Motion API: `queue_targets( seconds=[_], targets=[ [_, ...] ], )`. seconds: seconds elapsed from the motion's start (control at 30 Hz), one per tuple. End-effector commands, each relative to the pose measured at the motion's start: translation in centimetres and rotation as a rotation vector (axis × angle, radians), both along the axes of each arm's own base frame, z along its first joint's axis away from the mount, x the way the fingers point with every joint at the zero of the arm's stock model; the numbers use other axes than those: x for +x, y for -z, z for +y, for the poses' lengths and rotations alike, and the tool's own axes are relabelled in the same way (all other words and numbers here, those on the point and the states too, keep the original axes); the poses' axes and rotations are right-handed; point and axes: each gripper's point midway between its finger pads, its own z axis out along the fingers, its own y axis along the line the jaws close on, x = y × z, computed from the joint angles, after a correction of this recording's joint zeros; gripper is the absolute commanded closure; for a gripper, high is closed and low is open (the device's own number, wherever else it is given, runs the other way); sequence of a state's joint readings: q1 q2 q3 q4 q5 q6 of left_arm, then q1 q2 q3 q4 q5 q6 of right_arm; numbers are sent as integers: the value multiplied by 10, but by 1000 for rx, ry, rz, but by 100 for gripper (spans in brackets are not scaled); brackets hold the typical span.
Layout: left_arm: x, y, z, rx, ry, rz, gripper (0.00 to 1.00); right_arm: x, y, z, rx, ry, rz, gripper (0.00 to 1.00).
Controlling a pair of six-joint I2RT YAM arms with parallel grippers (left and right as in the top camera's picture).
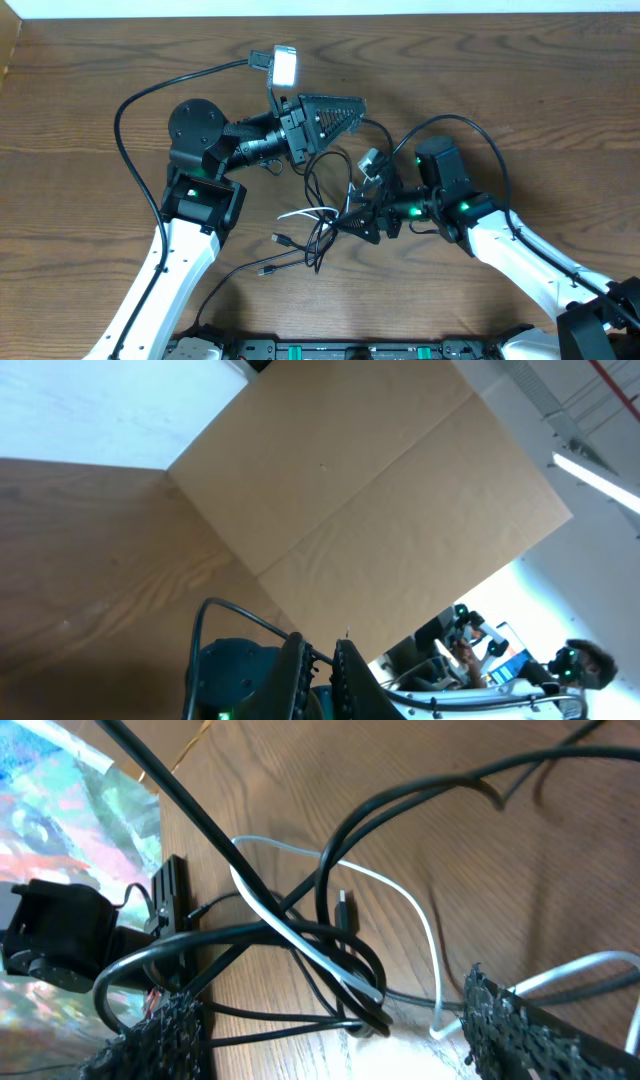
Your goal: Untangle cables
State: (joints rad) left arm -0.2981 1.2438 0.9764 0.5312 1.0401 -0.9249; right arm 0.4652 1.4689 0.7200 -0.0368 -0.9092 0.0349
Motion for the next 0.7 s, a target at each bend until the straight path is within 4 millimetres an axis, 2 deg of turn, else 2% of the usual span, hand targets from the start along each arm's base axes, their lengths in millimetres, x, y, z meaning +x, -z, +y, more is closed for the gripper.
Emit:
queue_targets(
  seconds=[0.0,0.13,0.3,0.33,0.4,0.47,0.5,0.67],
  targets=[
    [0,-8,1,-24,-5,23,92,-4,2,10,-20,-22,-58,18],
    [1,-9,1,-30,-7,41,92,-7,3,24,-45,-50,-161,22],
    [6,-9,3,-48,-33,81,92,0,15,29,-137,-2,-245,41],
    [8,-10,4,-54,-44,90,92,2,16,29,-152,7,-252,48],
    [9,-10,4,-56,-49,93,92,3,19,28,-174,21,-263,75],
    [8,-10,4,-55,-47,93,92,7,22,25,-199,42,-267,96],
    [8,-10,4,-54,-43,93,92,12,26,20,-227,70,-271,99],
    [7,-7,3,-44,-38,88,92,29,28,-1,-275,182,-230,99]
  ],
)
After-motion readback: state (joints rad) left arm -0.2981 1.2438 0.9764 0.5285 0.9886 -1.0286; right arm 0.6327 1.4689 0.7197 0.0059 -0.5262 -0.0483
